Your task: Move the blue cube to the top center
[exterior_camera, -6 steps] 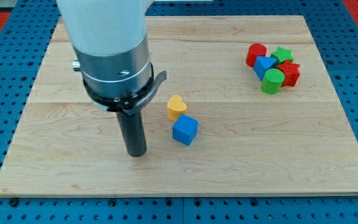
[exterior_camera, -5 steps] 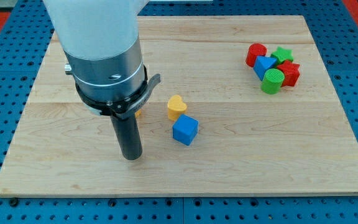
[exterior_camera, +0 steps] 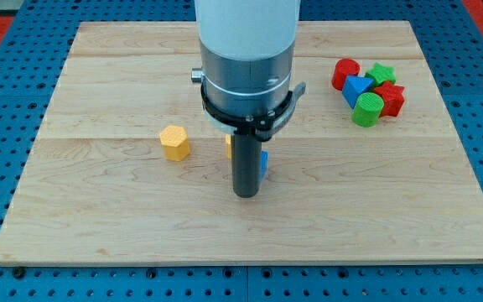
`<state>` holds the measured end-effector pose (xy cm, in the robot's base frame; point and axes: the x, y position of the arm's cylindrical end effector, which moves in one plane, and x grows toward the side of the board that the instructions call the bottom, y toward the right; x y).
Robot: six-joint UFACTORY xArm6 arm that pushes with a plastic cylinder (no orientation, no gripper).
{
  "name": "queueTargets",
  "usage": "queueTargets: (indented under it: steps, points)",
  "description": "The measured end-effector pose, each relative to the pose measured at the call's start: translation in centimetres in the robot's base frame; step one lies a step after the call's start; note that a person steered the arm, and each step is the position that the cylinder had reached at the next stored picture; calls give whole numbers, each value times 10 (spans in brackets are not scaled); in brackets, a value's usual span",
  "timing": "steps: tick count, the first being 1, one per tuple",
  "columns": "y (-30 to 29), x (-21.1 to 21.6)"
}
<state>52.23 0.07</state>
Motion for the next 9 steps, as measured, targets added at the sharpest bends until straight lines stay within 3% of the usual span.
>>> queueTargets:
  steps: [3, 5, 7, 9]
  points:
    - [30, -86]
    - [166, -83]
    - [85, -65]
    - [43, -107]
